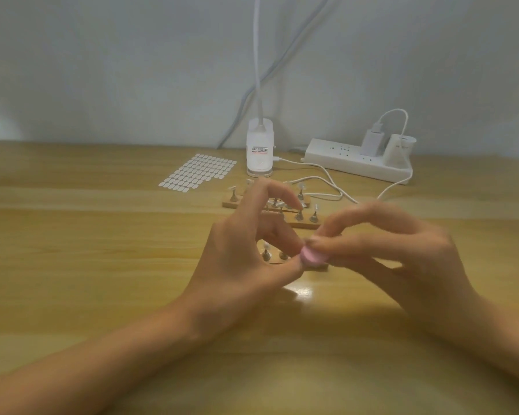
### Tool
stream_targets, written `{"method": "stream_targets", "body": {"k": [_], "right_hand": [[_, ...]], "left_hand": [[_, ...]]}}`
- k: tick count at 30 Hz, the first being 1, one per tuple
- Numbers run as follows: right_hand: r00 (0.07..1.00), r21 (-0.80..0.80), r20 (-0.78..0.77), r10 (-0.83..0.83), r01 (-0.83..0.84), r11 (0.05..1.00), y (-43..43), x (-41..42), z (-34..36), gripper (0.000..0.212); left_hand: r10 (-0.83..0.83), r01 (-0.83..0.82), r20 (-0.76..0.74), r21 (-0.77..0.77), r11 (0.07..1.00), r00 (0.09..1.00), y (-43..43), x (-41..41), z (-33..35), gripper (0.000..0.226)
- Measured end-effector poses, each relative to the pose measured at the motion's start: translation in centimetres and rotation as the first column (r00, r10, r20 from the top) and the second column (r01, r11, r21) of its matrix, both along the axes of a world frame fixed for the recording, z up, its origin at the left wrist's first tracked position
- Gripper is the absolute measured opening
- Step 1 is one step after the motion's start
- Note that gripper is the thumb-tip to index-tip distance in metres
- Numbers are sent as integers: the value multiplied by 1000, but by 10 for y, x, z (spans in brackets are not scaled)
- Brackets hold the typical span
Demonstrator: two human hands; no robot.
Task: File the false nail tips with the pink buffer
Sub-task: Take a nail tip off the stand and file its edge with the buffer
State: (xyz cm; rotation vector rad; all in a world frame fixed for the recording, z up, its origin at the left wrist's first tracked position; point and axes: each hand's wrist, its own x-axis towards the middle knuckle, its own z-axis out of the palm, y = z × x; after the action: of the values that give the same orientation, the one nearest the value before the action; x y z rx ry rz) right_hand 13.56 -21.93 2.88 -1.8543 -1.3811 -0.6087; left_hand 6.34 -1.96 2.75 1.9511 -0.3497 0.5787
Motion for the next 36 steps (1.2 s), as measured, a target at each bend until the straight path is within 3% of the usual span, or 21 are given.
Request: {"method": "stream_targets", "body": {"k": [6, 10, 13, 16, 20, 23, 27, 31, 36], "right_hand": [[1000, -9, 19, 8, -8, 1000, 1, 0, -1, 18], [994, 107, -88, -63, 72, 992, -6, 14, 7, 24], [990, 171, -139, -1, 25, 985, -5, 11, 7, 26], [990, 125, -139, 38, -20, 992, 2, 3, -1, 26], [987, 103, -154, -38, 54, 993, -1, 6, 1, 17], [994, 87, -109, 29, -20, 996, 1, 2, 1, 19], [991, 81, -113, -69, 78, 994, -2, 5, 2, 19], [1000, 32, -9, 10, -9, 999, -1, 0, 3, 19], [999, 67, 0, -39, 39, 997, -4, 5, 7, 24]], "left_hand": [[-8, 8, -1, -3, 1000, 1000, -1, 0, 0, 49], [-1, 1, 1, -34, 999, 1000, 1, 1, 2, 50], [-7, 6, -2, -49, 999, 1000, 1, 1, 4, 52], [-27, 29, 24, -76, 997, 999, -2, 0, 4, 50], [-14, 16, 26, -69, 997, 1000, -3, 0, 5, 47], [16, -14, 45, -47, 999, 999, -2, 0, 7, 47], [13, -12, 49, -14, 1000, 999, -3, -2, 7, 49], [37, -41, 83, 47, 998, 996, -3, -2, 6, 52], [45, -51, 77, 76, 996, 996, -2, -2, 6, 55]]}}
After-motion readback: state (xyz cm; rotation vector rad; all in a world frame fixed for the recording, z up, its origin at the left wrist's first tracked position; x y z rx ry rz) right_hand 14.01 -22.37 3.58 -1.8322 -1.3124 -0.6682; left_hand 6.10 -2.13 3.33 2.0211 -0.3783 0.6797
